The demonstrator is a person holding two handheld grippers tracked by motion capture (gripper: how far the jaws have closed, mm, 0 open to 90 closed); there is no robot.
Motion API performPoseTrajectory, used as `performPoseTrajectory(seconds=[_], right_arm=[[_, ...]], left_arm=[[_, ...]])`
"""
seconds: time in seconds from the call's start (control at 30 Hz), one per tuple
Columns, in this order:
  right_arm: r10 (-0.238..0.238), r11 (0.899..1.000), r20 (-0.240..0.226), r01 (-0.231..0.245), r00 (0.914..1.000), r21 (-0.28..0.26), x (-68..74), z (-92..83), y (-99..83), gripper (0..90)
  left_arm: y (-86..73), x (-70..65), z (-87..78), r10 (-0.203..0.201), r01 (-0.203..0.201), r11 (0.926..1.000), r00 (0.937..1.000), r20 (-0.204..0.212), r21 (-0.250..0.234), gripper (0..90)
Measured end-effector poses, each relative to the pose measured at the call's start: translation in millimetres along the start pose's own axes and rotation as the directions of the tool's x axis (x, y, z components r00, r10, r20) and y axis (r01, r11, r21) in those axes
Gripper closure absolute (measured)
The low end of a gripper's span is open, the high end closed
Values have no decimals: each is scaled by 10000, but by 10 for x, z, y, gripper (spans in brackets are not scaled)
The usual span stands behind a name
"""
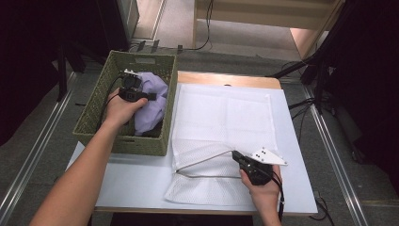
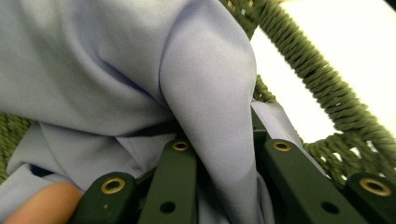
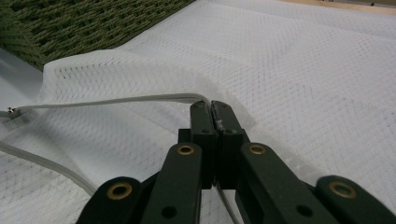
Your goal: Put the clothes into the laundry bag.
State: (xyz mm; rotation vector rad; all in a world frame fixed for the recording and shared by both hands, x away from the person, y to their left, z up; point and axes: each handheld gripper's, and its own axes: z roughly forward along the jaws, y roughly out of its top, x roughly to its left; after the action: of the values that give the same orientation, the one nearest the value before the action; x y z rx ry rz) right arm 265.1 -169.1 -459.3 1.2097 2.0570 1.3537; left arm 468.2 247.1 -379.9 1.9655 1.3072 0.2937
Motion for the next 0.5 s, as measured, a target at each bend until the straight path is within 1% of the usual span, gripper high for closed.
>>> performPoseTrajectory(seconds=[0.1, 0.17, 0.23, 0.3, 0.43, 0.5], right_arm=[[22, 10000, 2, -22, 10000, 13, 0, 0, -1, 898], [25, 10000, -5, -25, 10000, 13, 0, 1, 0, 898], [2, 10000, -6, -2, 10000, 14, 3, 1, 0, 898], [2, 10000, -15, -2, 10000, 33, 5, -1, 1, 898], [12, 10000, -43, -12, 10000, 15, 1, 0, 0, 898], [28, 10000, -52, -28, 10000, 23, 0, 3, -2, 898]], left_arm=[[-7, -35, -58, 99, -98, 9995, 10000, 5, -294, 811], [-1, -26, -93, -66, 68, 9994, 10000, 35, -353, 811], [-4, -8, -119, -271, 275, 9981, 9996, 89, -546, 811], [-10, 1, -140, -402, 404, 9969, 9992, 36, -675, 811], [-15, -5, -195, -440, 437, 9936, 9990, -9, -1040, 811], [-8, -14, -238, -519, 518, 9902, 9987, 26, -1301, 811]])
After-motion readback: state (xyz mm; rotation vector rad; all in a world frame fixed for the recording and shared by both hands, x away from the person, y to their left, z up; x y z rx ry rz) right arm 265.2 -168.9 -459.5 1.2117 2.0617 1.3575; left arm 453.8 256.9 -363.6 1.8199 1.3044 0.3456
